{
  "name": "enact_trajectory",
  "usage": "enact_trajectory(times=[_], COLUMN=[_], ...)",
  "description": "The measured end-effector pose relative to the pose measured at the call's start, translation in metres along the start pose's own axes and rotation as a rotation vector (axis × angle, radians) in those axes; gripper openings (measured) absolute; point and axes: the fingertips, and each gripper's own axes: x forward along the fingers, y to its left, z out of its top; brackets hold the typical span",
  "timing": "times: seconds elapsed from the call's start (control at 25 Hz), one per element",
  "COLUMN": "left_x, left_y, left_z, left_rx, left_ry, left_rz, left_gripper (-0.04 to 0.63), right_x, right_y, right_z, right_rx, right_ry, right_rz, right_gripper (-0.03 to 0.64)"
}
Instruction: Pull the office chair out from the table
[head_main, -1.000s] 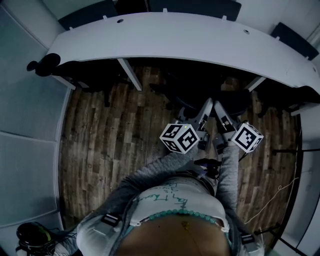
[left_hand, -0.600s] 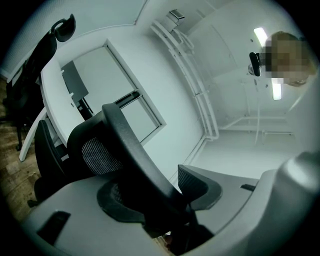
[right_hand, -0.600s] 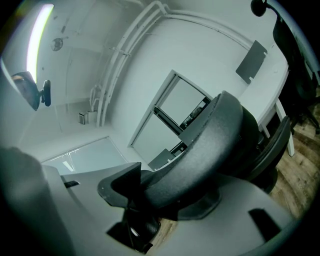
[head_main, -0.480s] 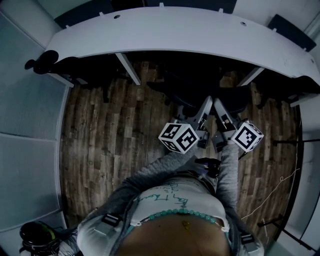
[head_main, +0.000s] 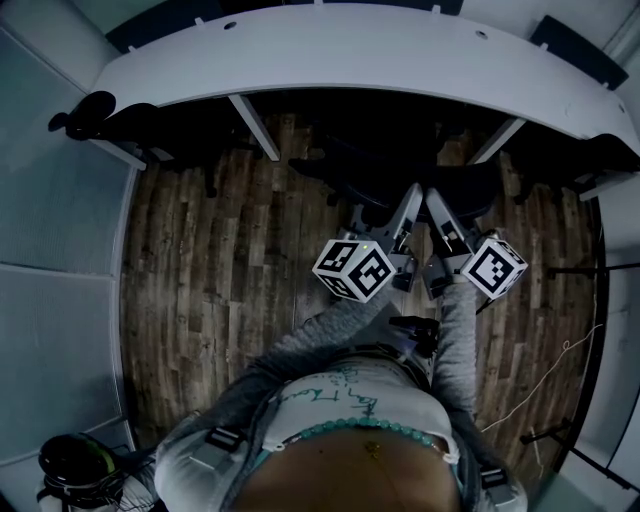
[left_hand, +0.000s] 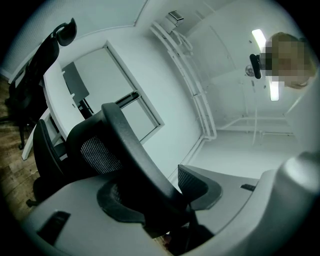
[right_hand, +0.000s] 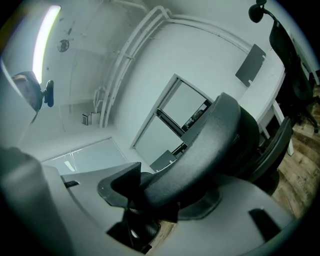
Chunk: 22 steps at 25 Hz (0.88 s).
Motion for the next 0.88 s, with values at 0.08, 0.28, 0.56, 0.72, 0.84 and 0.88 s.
enact_trajectory(times=[0.08, 0.28, 0.56, 0.72, 0.84, 0.88], left_x=[-0.004, -0.012, -0.024, -0.027, -0.033, -0.035], left_y=[-0.002, -0.008, -0.011, -0.014, -0.017, -0.018], left_z=[0.0, -0.005, -0.005, -0.006, -0.01, -0.011], left_rx=[0.001, 0.006, 0.012, 0.009, 0.015, 0.016], left_ry=[-0.002, -0.002, -0.003, -0.002, -0.007, -0.008], left_rz=[0.002, -0.003, -0.008, -0.008, 0.0, 0.002], left_gripper=[0.229, 0.229, 0.229, 0.229, 0.229, 0.229], right_x=[-0.003, -0.013, -0.018, -0.023, -0.03, -0.032], right_y=[0.003, 0.006, 0.014, 0.017, 0.017, 0.018], right_z=[-0.002, -0.005, -0.012, -0.013, -0.017, -0.018], right_rx=[-0.002, -0.004, -0.007, 0.0, -0.003, -0.005], right_ry=[-0.004, -0.017, -0.024, -0.029, -0.027, -0.026], right_rz=[0.004, 0.006, 0.013, 0.02, 0.015, 0.014], right_gripper=[0.23, 0.23, 0.23, 0.23, 0.23, 0.23])
